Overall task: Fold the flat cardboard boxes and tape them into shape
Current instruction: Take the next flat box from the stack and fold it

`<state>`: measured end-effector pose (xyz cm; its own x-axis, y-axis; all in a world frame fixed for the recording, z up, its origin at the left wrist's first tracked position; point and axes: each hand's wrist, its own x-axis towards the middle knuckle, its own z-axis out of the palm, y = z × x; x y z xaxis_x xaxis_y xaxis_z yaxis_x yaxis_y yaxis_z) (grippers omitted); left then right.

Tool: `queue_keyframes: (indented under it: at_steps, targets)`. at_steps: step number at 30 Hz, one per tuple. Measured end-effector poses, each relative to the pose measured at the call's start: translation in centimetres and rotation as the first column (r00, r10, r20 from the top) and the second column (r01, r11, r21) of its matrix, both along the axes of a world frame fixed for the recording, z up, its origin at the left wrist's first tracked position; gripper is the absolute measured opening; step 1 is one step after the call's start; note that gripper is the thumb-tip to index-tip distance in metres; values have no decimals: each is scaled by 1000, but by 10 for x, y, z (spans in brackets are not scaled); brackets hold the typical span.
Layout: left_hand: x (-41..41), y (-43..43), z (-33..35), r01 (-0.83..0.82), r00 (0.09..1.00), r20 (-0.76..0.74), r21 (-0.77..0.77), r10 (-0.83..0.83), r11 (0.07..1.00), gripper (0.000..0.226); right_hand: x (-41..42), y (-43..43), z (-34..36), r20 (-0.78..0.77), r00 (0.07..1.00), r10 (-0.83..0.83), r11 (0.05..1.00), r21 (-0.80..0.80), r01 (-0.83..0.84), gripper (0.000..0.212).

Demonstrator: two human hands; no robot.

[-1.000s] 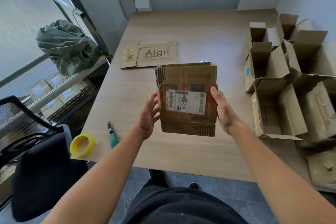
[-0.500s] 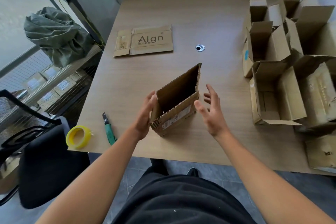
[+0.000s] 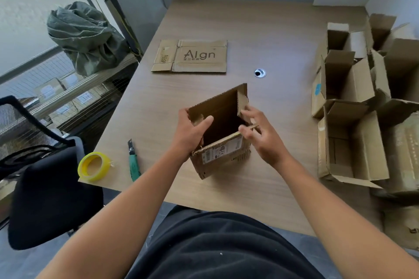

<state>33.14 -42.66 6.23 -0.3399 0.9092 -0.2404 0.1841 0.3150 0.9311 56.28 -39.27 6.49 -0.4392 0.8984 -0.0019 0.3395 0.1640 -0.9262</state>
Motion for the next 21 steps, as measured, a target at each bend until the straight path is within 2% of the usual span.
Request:
queue_keyframes:
  at_steps: [3, 6, 10, 13, 15, 18, 20, 21]
  targets:
    - [-4, 11, 0, 37, 973, -228, -37, -44, 999, 68, 13, 8, -6, 133, 975, 175, 975, 115, -191, 49]
    - [-7, 24, 2, 24, 961, -274, -81, -45, 996, 69, 19, 19, -10, 142, 969, 202, 947, 224, -230, 48]
    - [-3, 27, -1, -38, 982, -189, -100, 19, 994, 57, 23, 28, -9, 146, 985, 93, 964, 233, -126, 36]
    - [2, 20, -3, -41, 986, -158, 39, 47, 998, 35, 27, 15, -11, 170, 983, 74, 978, 178, -105, 41]
    - [0, 16, -3, -4, 1000, -29, 115, 8, 993, 17, 29, -1, -15, 151, 988, 31, 989, 139, -52, 44]
    - [-7, -1, 2, 58, 985, 156, 130, -79, 990, 31, 23, -29, -27, 33, 994, -103, 981, 168, 96, 52]
    - [-15, -17, 2, 132, 973, 173, 121, -152, 984, 38, 16, -47, -34, -73, 981, -179, 968, 163, 189, 62]
    - [-21, -26, 2, 184, 962, 182, 115, -203, 976, 32, 12, -54, -37, -120, 967, -225, 962, 131, 240, 68]
